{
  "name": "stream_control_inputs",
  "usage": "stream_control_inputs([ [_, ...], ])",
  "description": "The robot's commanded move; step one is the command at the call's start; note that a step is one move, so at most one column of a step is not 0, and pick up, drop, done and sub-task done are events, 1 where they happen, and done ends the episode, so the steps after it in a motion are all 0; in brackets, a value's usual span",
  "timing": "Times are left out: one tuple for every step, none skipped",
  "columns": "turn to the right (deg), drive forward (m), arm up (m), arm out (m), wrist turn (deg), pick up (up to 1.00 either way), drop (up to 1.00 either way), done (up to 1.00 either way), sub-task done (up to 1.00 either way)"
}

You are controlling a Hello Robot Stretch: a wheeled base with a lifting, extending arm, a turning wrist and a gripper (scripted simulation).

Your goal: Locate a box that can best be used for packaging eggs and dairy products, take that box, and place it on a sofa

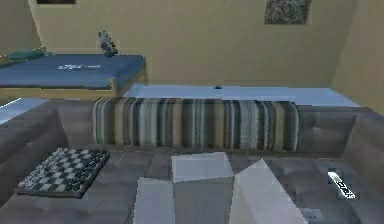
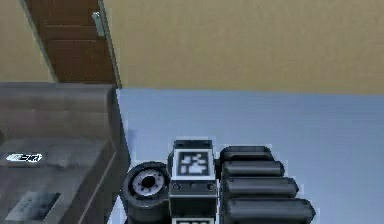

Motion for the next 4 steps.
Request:
stream_control_inputs([
  [-45.0,0.0,0.0,0.0,0.0,0.0,0.0,0.0,0.0],
  [-24.0,0.0,0.0,0.0,0.0,0.0,0.0,0.0,0.0],
  [0.0,0.0,0.0,0.48,0.0,0.0,0.0,0.0,0.0],
  [0.0,0.0,0.0,0.0,39.0,0.0,0.0,0.0,0.0],
])
